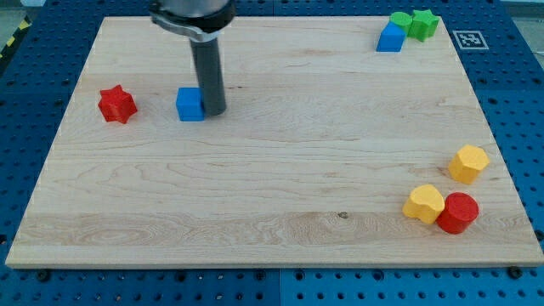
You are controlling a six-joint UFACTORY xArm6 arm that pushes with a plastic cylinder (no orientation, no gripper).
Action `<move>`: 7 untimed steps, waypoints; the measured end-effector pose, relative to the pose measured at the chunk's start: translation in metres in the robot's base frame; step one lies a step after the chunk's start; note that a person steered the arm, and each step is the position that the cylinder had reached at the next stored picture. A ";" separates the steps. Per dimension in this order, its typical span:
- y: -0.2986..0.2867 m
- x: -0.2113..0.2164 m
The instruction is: Slide the yellow hexagon to center left
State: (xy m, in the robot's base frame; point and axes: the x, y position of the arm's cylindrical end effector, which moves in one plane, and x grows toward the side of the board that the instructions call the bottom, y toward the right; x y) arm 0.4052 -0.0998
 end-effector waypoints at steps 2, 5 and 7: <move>-0.056 -0.014; 0.181 -0.019; 0.435 0.031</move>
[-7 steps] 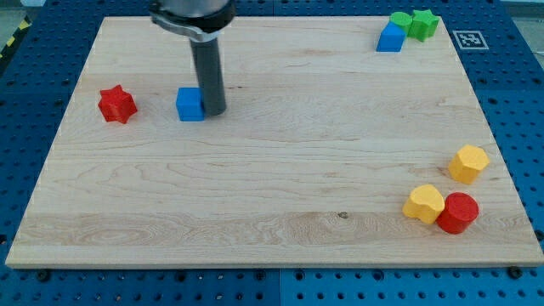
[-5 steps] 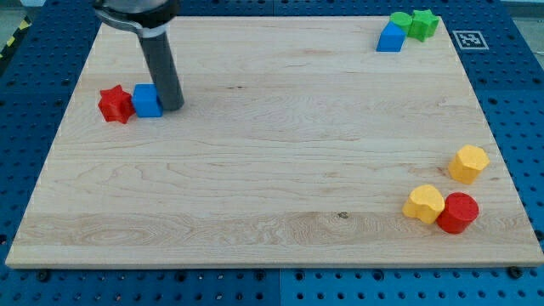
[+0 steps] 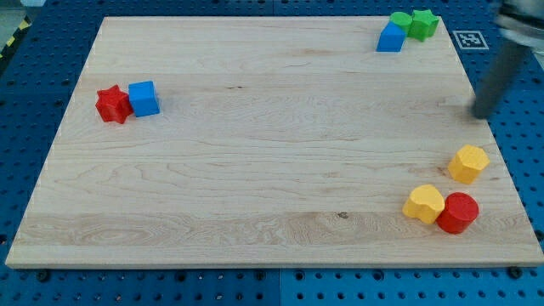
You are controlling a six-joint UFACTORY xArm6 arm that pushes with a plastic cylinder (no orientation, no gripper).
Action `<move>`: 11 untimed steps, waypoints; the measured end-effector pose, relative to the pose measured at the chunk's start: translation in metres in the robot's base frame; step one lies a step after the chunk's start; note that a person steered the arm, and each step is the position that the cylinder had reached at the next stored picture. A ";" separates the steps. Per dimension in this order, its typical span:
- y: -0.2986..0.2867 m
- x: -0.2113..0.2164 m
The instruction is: Slide the yellow hexagon to center left
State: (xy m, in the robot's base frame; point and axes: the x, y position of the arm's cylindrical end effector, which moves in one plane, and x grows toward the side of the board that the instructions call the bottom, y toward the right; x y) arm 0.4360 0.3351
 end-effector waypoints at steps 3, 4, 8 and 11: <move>0.005 0.118; 0.004 0.104; -0.136 0.077; -0.178 0.051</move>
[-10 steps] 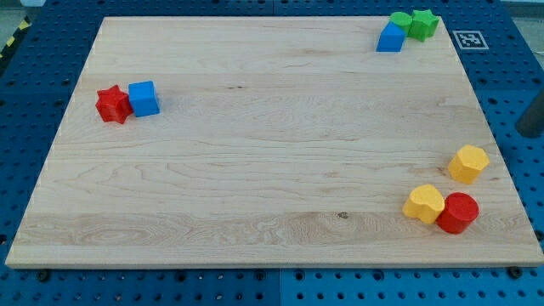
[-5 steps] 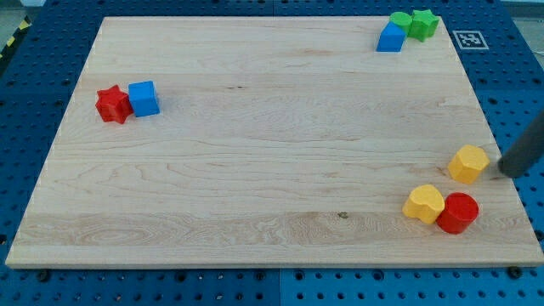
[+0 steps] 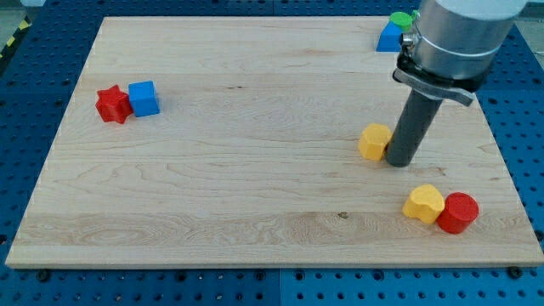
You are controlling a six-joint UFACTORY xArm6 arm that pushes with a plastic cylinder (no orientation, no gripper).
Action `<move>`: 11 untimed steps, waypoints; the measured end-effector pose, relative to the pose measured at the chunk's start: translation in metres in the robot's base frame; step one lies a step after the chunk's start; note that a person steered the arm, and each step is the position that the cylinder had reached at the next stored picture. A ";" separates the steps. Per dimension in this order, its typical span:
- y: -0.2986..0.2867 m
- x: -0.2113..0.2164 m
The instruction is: Slide the yellow hexagon to center left
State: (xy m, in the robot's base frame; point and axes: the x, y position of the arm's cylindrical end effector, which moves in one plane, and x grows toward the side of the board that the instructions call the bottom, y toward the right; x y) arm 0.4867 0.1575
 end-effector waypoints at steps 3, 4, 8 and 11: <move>-0.029 -0.045; -0.052 -0.048; -0.146 -0.074; -0.157 -0.023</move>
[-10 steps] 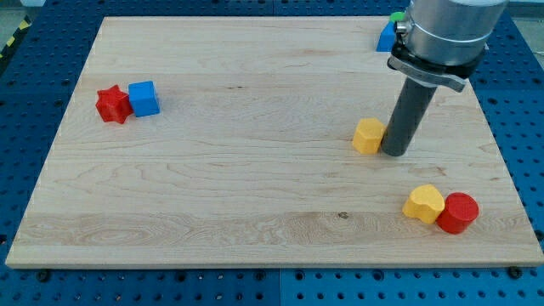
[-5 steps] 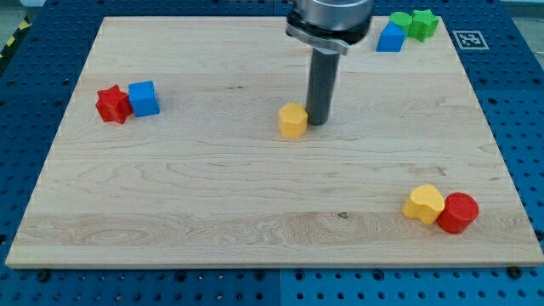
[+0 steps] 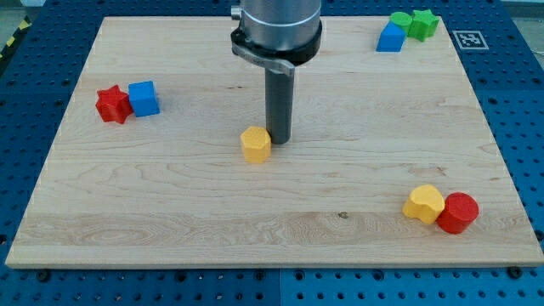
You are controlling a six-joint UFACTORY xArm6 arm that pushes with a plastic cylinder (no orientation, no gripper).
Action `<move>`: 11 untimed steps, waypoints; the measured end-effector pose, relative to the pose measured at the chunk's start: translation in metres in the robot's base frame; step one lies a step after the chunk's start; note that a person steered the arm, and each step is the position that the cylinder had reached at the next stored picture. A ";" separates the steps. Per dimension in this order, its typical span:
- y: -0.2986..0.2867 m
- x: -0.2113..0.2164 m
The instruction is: Slide the yellow hexagon to center left
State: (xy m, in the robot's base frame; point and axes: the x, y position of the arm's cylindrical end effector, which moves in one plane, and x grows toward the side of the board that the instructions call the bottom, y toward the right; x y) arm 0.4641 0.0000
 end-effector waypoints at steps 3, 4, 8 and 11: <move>0.001 0.033; -0.002 0.033; -0.053 -0.010; -0.056 0.018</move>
State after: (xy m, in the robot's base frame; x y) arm 0.4819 -0.0560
